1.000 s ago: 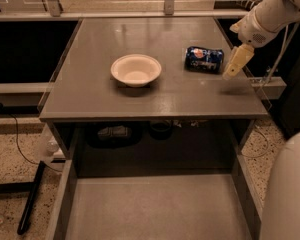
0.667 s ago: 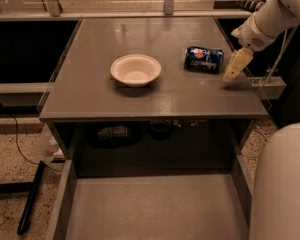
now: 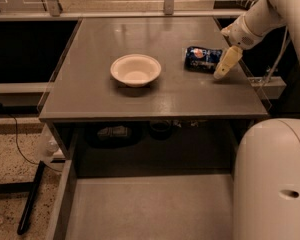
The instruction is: Place pepsi can into top drawer
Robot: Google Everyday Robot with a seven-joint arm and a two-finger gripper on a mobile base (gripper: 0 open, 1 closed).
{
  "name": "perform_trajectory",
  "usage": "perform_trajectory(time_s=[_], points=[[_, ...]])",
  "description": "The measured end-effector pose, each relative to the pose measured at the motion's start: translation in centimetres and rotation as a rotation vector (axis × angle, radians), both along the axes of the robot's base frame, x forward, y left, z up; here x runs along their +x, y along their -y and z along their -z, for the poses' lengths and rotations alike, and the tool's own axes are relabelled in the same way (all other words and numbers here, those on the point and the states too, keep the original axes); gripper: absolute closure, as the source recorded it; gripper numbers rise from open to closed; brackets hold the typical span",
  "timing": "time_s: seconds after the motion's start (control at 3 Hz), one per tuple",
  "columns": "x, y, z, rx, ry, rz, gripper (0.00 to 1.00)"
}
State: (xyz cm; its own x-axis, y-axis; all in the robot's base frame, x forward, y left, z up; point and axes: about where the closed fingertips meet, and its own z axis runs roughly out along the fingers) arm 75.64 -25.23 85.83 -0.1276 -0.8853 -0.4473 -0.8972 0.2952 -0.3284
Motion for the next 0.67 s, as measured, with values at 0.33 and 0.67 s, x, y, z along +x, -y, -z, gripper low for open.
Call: perform_trajectory(time_s=[0.33, 0.67], points=[[0.36, -0.94, 1.03, 0.031, -0.021, -0.026, 0.0], [0.49, -1.12, 1.17, 0.037, -0.024, -0.03, 0.13]])
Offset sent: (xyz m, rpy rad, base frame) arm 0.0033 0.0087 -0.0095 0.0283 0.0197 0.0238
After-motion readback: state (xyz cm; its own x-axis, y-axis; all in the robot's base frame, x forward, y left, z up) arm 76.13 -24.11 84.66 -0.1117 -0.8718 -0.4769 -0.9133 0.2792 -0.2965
